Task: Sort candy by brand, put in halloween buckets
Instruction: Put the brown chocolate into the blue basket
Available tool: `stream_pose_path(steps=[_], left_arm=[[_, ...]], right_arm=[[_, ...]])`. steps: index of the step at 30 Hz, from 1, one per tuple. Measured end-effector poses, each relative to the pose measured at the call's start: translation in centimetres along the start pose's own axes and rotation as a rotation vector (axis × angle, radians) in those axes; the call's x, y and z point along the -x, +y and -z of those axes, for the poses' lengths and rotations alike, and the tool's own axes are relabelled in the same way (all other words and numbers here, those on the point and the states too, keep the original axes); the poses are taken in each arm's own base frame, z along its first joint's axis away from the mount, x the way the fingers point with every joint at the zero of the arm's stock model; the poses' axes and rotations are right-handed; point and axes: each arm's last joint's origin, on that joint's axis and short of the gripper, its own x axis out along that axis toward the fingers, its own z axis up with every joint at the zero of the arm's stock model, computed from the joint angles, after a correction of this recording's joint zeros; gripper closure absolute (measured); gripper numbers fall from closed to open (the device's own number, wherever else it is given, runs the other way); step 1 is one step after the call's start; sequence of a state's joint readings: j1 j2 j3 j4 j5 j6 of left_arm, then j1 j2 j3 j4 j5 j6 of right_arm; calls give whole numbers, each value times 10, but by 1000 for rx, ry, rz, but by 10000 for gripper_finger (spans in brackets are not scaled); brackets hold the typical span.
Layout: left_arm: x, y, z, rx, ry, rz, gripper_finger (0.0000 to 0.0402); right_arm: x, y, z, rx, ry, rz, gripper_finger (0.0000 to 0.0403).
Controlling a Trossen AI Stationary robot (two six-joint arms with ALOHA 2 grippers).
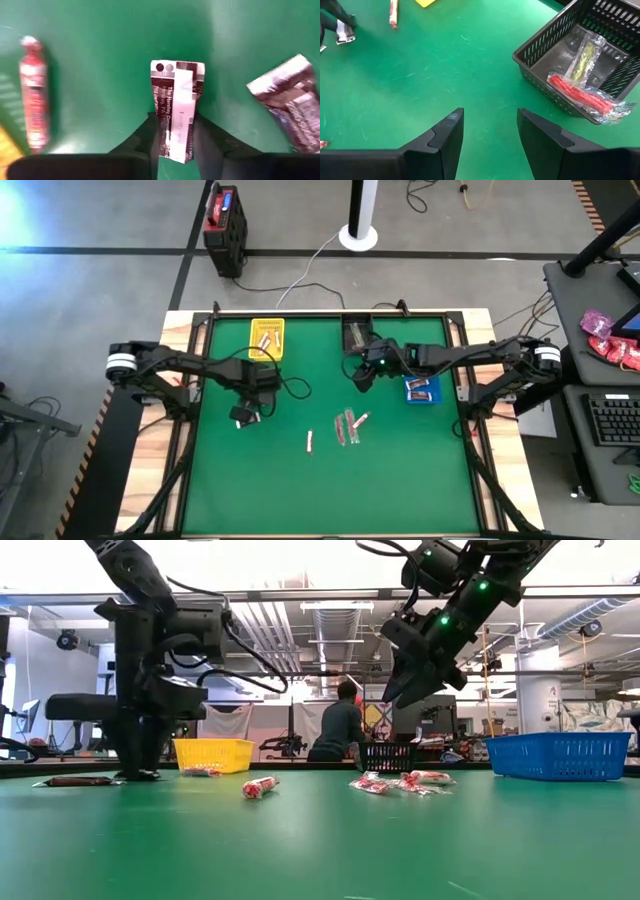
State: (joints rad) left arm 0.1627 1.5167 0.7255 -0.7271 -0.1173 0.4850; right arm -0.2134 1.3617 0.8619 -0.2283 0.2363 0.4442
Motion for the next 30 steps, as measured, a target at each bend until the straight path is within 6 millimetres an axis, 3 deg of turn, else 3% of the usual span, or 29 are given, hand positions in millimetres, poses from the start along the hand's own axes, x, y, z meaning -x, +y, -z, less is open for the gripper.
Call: stream_pose_path(steps=[7,14,18,23,30], left_arm=[[7,3,-6,23,-64,19,362],[30,5,-24,4,-358,226,375],[42,8,-34,-1,-549,277,392],[47,13,-43,53,-652,240,401],[49,19,-54,83,-758,202,401]], right_arm=[[0,2,1,5,1,-5,225],[3,10,5,72,4,-27,225],[6,26,13,206,-19,-83,225],[14,58,31,429,-156,-229,225],[16,90,53,528,-318,-374,240]])
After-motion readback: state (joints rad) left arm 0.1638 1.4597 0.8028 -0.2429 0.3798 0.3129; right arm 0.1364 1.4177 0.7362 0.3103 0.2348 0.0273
